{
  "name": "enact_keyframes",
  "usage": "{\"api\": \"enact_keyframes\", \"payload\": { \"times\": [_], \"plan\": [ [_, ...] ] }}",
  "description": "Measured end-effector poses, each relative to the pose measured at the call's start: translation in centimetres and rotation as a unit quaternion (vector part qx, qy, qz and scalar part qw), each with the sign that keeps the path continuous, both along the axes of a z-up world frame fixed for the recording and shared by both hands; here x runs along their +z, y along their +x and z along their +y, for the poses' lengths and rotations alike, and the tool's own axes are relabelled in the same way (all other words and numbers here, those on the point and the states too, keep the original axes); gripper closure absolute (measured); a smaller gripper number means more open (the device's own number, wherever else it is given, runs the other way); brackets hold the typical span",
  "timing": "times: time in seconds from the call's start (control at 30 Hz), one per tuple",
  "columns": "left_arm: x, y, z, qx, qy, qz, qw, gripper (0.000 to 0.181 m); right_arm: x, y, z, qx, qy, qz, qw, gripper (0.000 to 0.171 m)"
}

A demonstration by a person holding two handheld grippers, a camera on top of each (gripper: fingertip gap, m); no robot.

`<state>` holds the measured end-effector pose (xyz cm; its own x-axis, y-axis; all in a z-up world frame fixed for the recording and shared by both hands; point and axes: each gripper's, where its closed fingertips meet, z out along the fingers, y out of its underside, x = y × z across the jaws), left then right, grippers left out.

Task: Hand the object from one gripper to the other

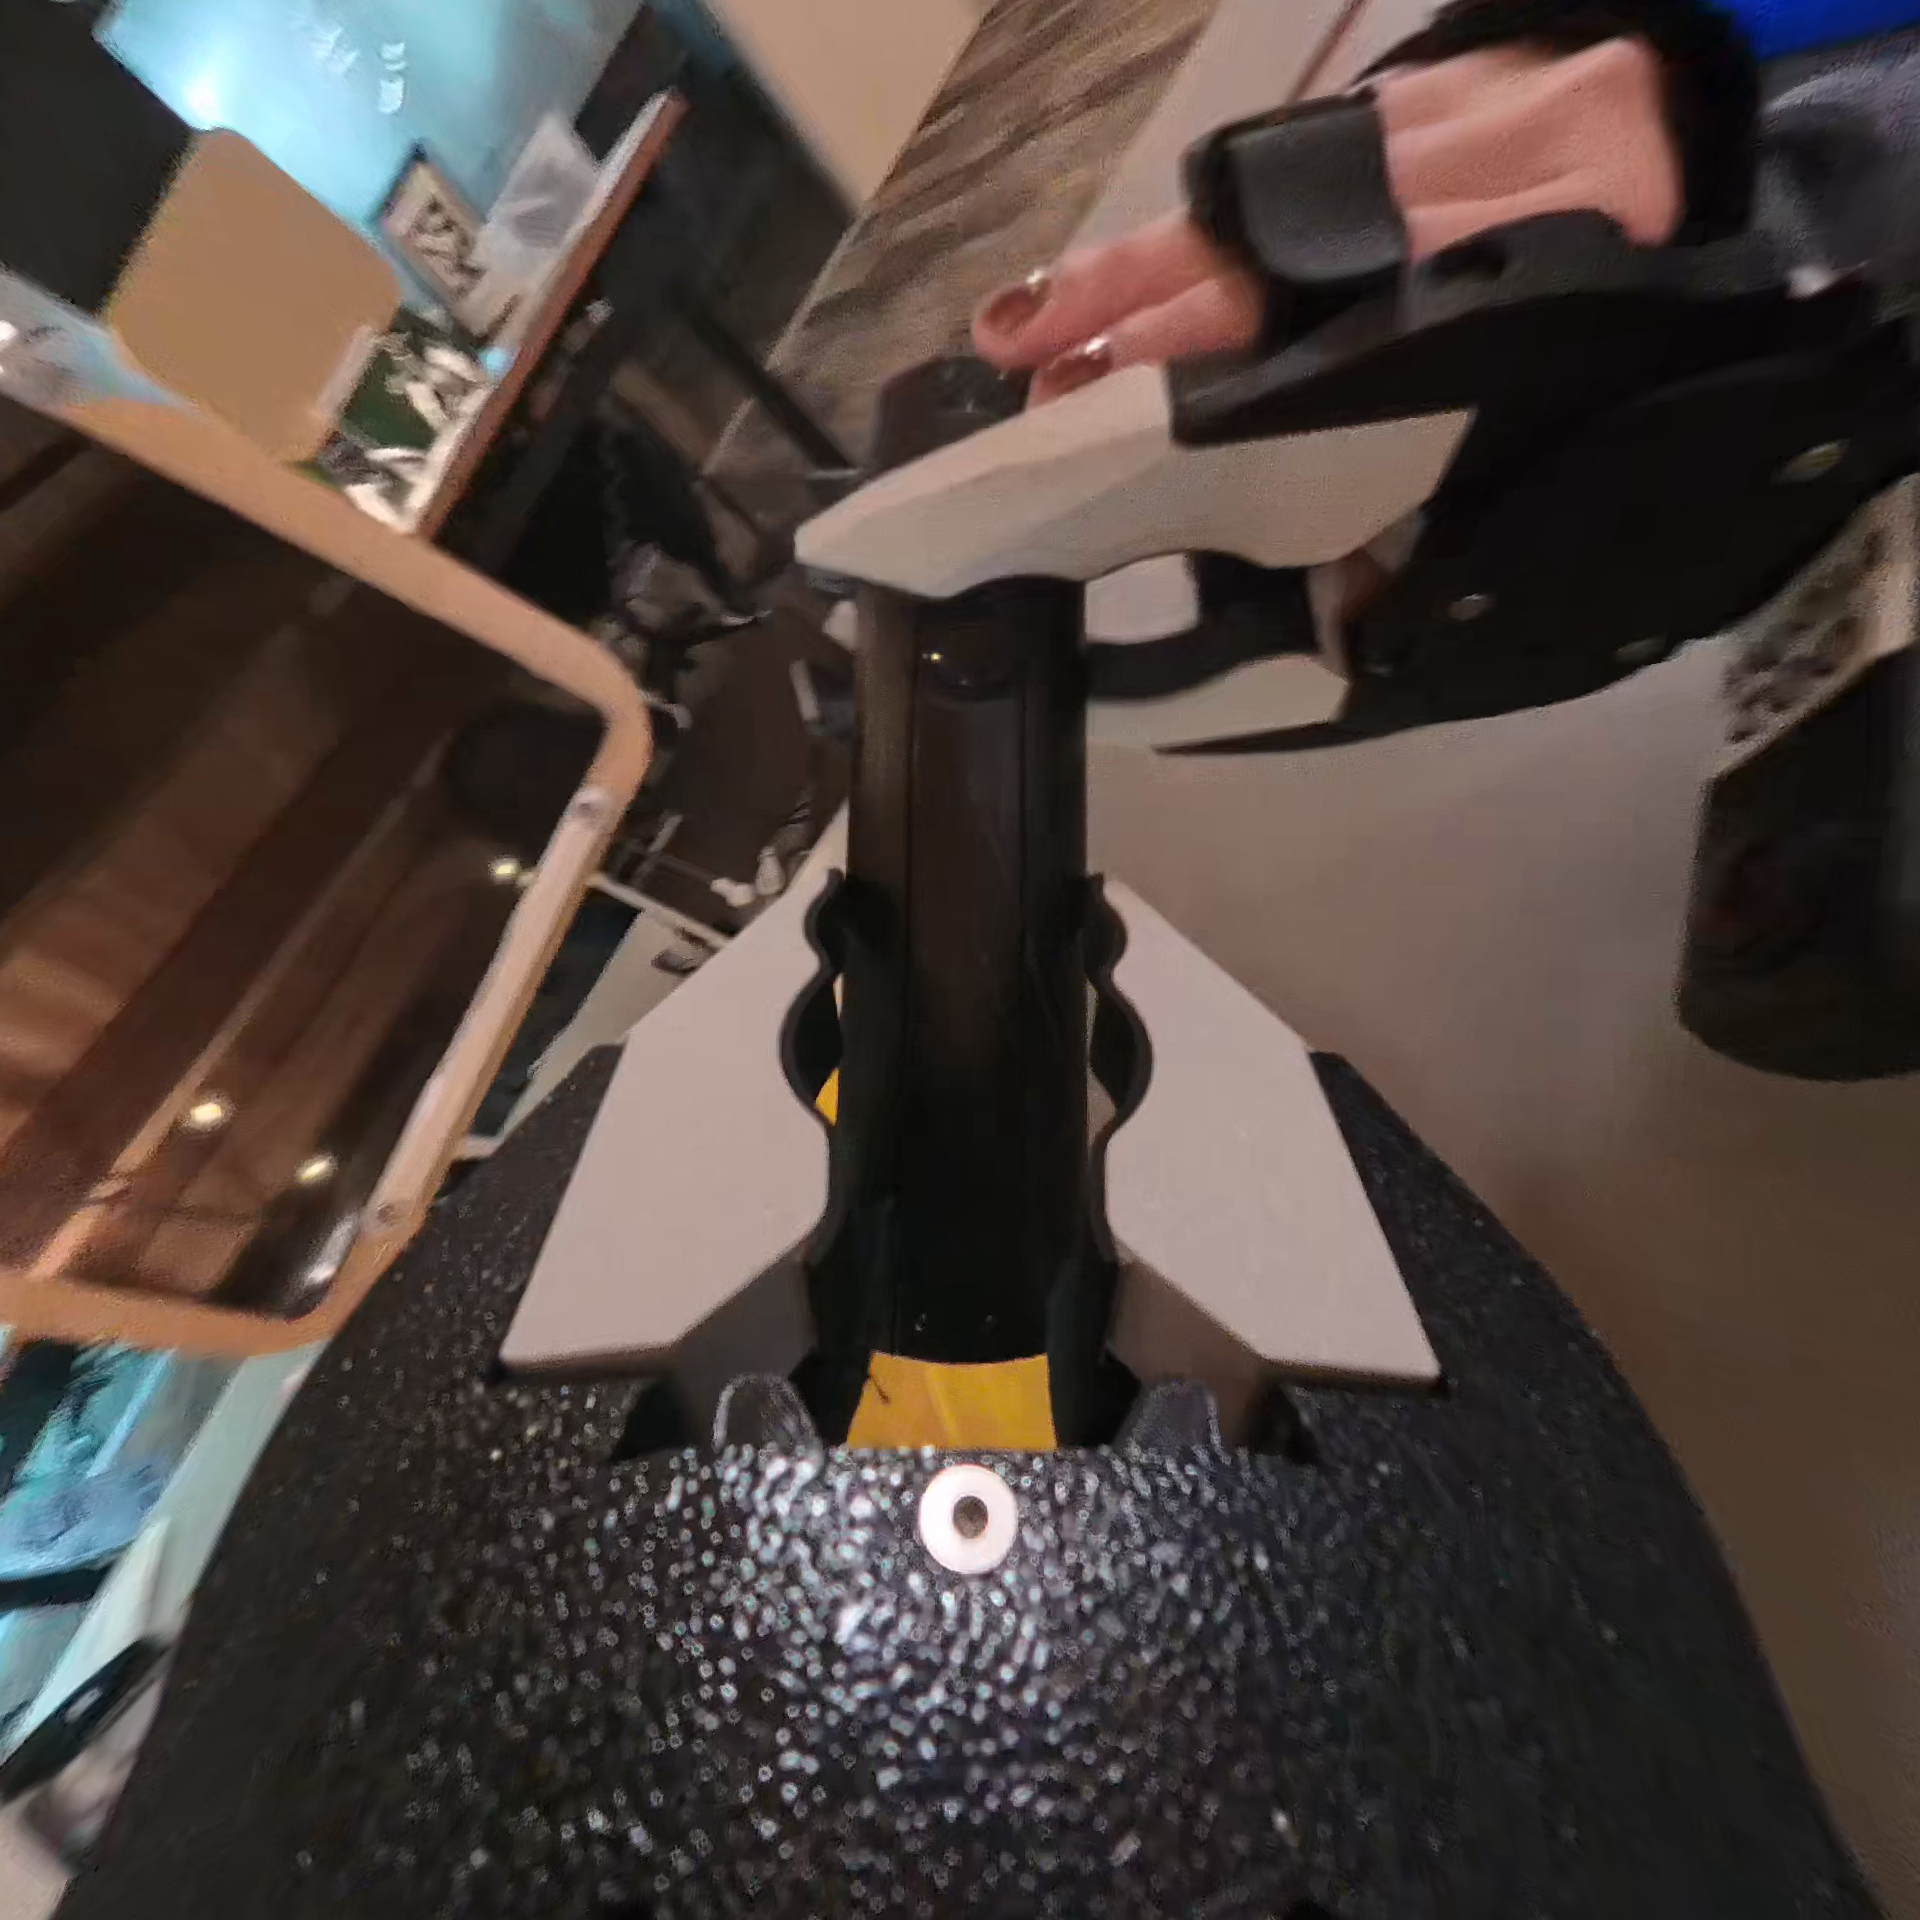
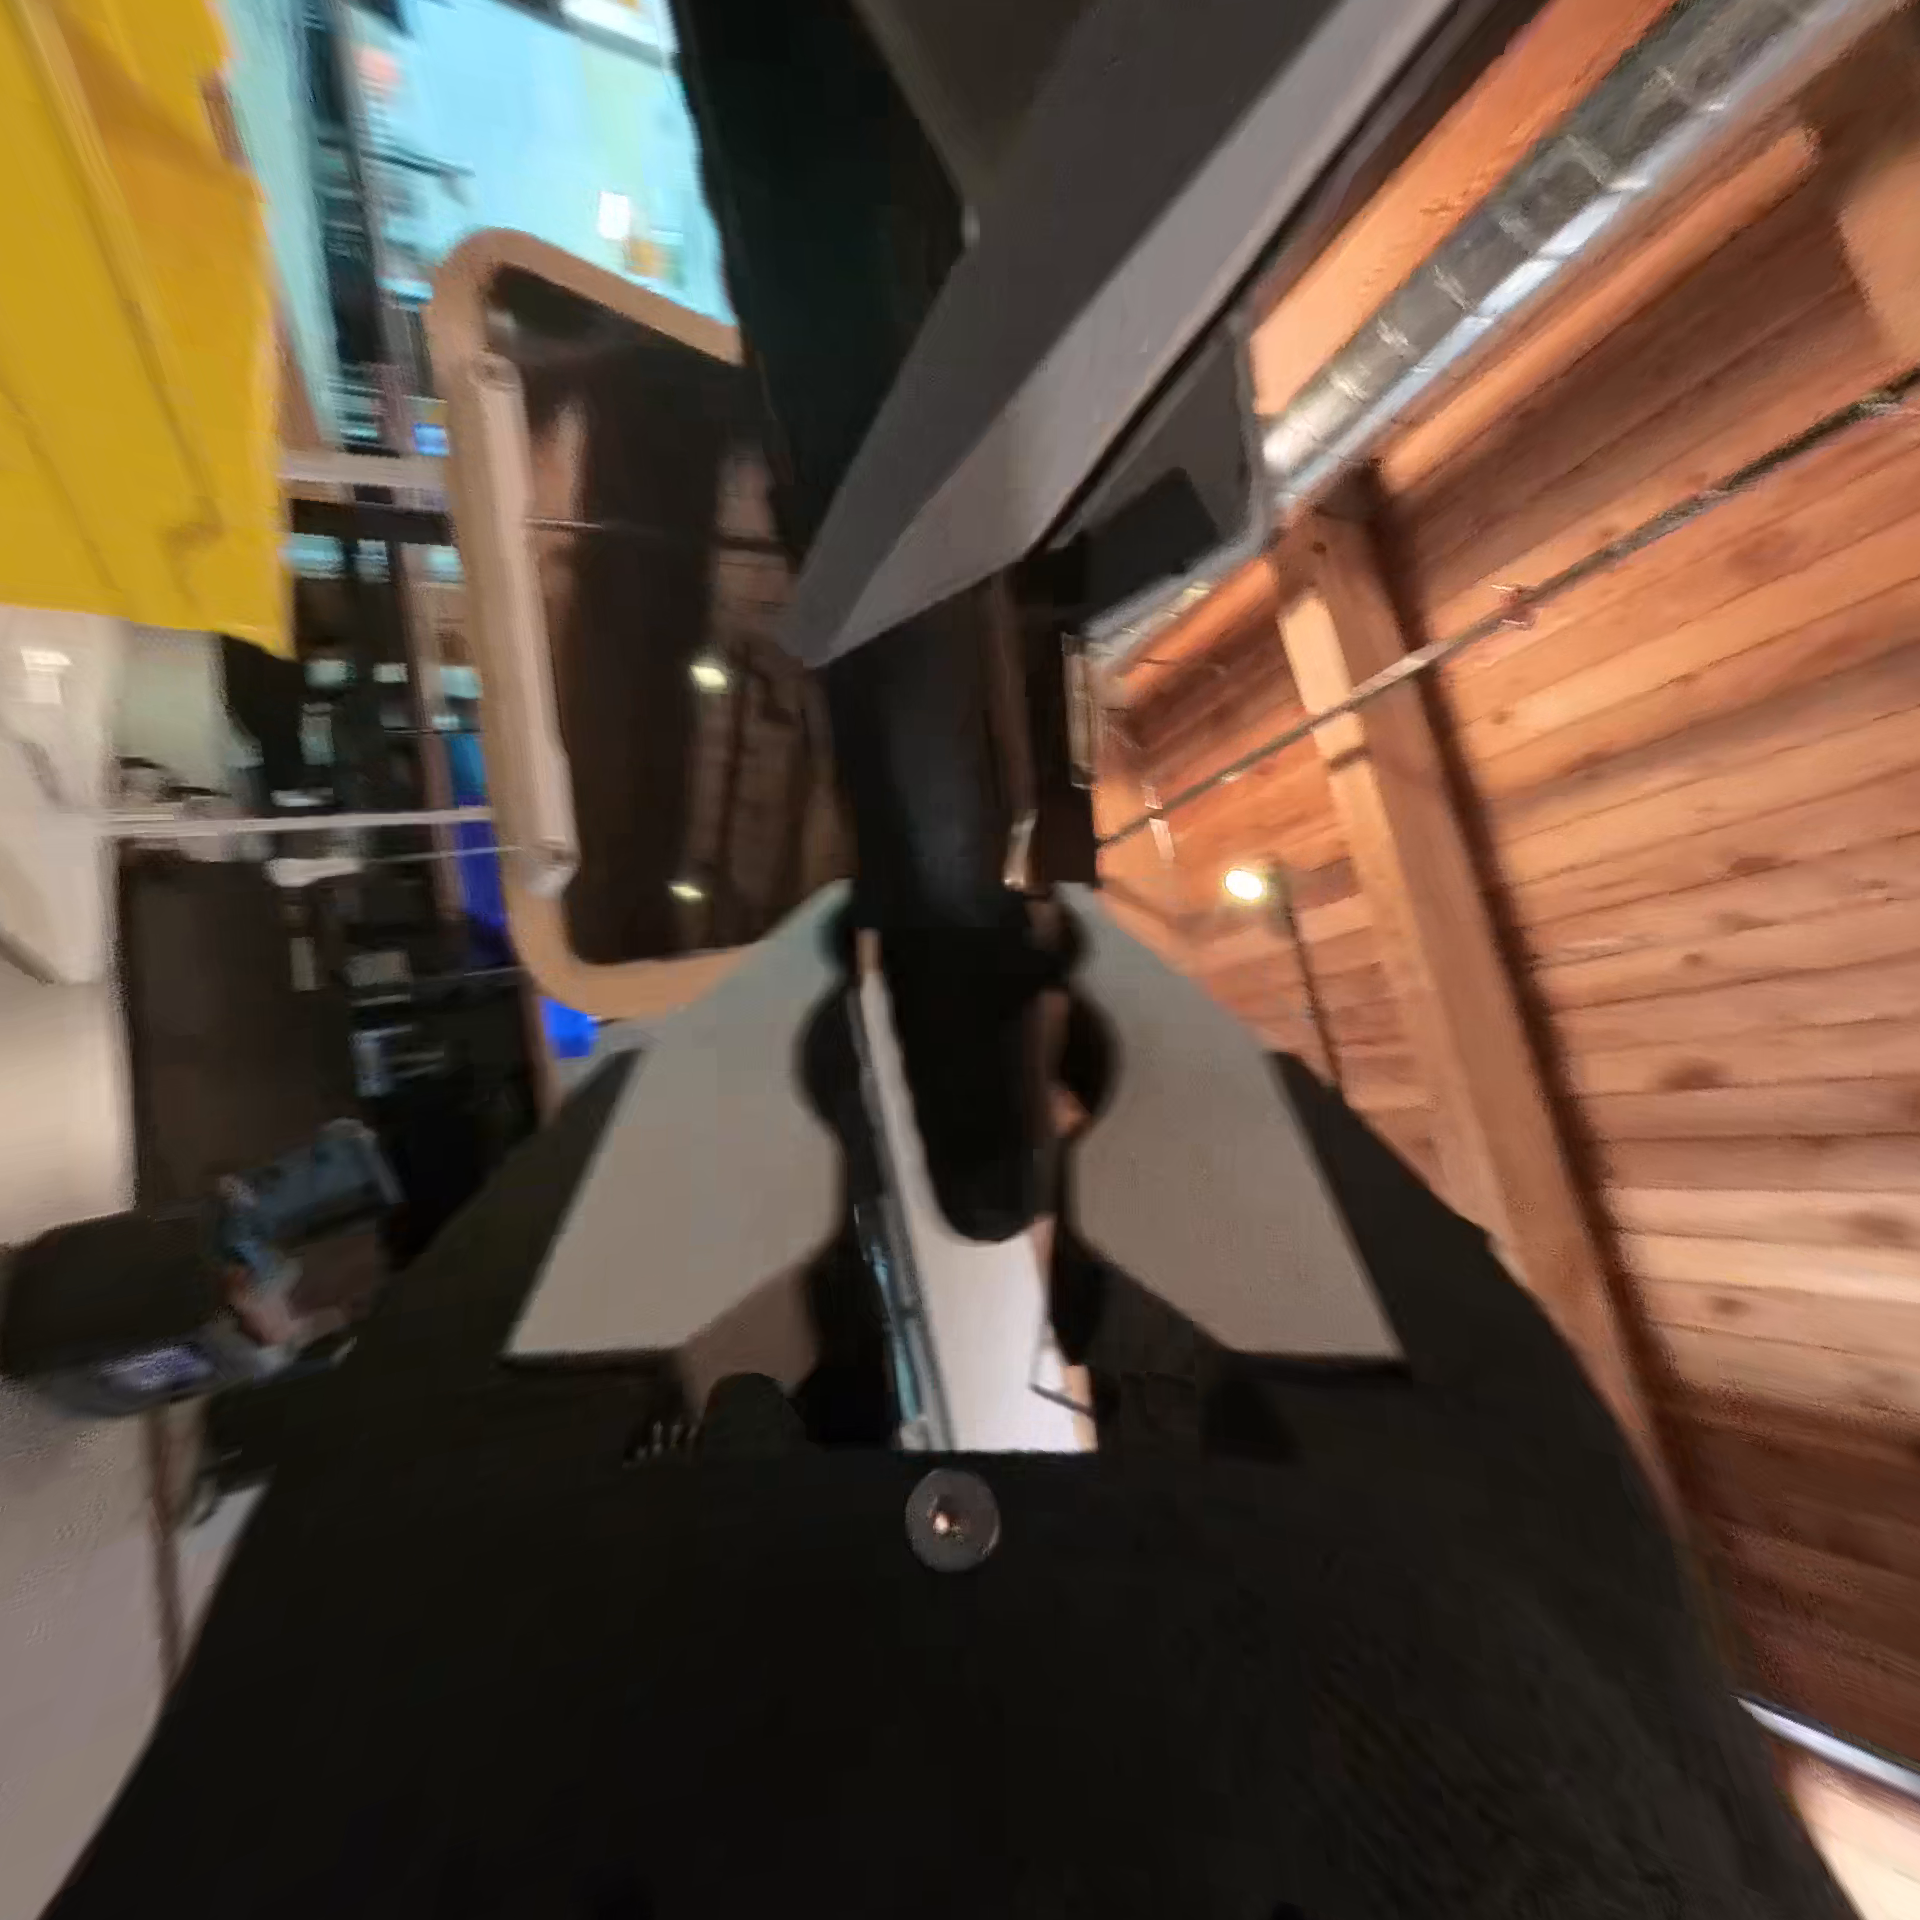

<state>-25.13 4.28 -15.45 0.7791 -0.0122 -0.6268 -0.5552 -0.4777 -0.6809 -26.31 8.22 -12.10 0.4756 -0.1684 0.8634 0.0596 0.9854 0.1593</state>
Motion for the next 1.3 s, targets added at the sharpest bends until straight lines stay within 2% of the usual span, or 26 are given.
{"api": "enact_keyframes", "payload": {
  "times": [0.03, 0.1, 0.17, 0.23, 0.3, 0.37, 0.43, 0.53, 0.63, 0.7, 0.73, 0.77, 0.8, 0.9, 1.07, 1.13, 1.17, 1.23, 1.3],
  "plan": [
    [-0.3, 0.8, 0.5, -0.017, -0.004, -0.018, 1.000, 0.137, -0.2, 0.5, 0.6, -0.003, -0.003, -0.003, 1.000, 0.146],
    [-0.2, 2.2, 1.6, -0.051, 0.011, -0.045, 0.998, 0.138, -1.6, 1.1, 2.3, 0.013, -0.080, -0.050, 0.995, 0.148],
    [1.0, 2.2, 2.6, -0.046, 0.054, -0.028, 0.997, 0.114, -3.1, 1.8, 4.5, 0.026, -0.190, -0.096, 0.977, 0.148],
    [2.8, 1.9, 3.3, -0.033, 0.115, -0.016, 0.993, 0.089, -5.1, 2.5, 7.1, 0.048, -0.336, -0.142, 0.930, 0.150],
    [3.9, 2.5, 4.3, -0.053, 0.180, -0.040, 0.981, 0.080, -7.6, 3.3, 8.6, 0.096, -0.503, -0.201, 0.835, 0.149],
    [3.7, 3.4, 5.8, -0.088, 0.229, -0.042, 0.969, 0.081, -9.3, 4.4, 9.1, 0.160, -0.632, -0.249, 0.716, 0.149],
    [2.4, 3.2, 7.4, -0.094, 0.258, 0.003, 0.962, 0.086, -10.2, 5.8, 9.3, 0.219, -0.722, -0.281, 0.594, 0.149],
    [-0.4, 3.1, 9.9, -0.095, 0.254, 0.045, 0.962, 0.088, -10.5, 7.8, 8.6, 0.303, -0.790, -0.346, 0.405, 0.149],
    [-3.0, 2.6, 11.9, -0.096, 0.234, 0.122, 0.960, 0.084, -10.2, 9.2, 9.1, 0.344, -0.824, -0.365, 0.261, 0.149],
    [-4.3, 0.4, 12.9, -0.045, 0.230, 0.221, 0.947, 0.089, -10.1, 10.3, 8.6, 0.357, -0.833, -0.393, 0.154, 0.149],
    [-5.1, -0.3, 13.4, -0.024, 0.224, 0.253, 0.941, 0.087, -10.2, 10.7, 8.3, 0.355, -0.834, -0.406, 0.116, 0.149],
    [-5.9, -0.4, 13.9, -0.018, 0.220, 0.275, 0.936, 0.082, -10.5, 11.2, 7.9, 0.350, -0.830, -0.423, 0.094, 0.149],
    [-6.5, 0.0, 14.4, -0.020, 0.222, 0.295, 0.929, 0.078, -11.0, 11.5, 7.4, 0.341, -0.826, -0.441, 0.086, 0.149],
    [-6.8, 2.6, 15.6, -0.051, 0.217, 0.400, 0.889, 0.073, -12.5, 12.1, 6.0, 0.309, -0.813, -0.486, 0.081, 0.149],
    [-8.2, 7.0, 17.3, -0.128, 0.217, 0.453, 0.855, 0.080, -14.0, 12.8, 4.0, 0.282, -0.789, -0.540, 0.076, 0.149],
    [-8.0, 8.1, 17.2, -0.147, 0.229, 0.457, 0.847, 0.090, -14.3, 13.3, 3.3, 0.281, -0.778, -0.558, 0.068, 0.149],
    [-7.9, 8.5, 17.0, -0.154, 0.233, 0.456, 0.845, 0.103, -14.4, 13.5, 3.1, 0.279, -0.774, -0.565, 0.067, 0.149],
    [-7.5, 8.5, 16.7, -0.154, 0.237, 0.454, 0.845, 0.148, -14.8, 13.7, 3.0, 0.269, -0.772, -0.572, 0.071, 0.149],
    [-7.6, 7.9, 16.8, -0.151, 0.227, 0.446, 0.853, 0.158, -14.3, 13.5, 3.3, 0.282, -0.775, -0.561, 0.071, 0.147]
  ]
}}
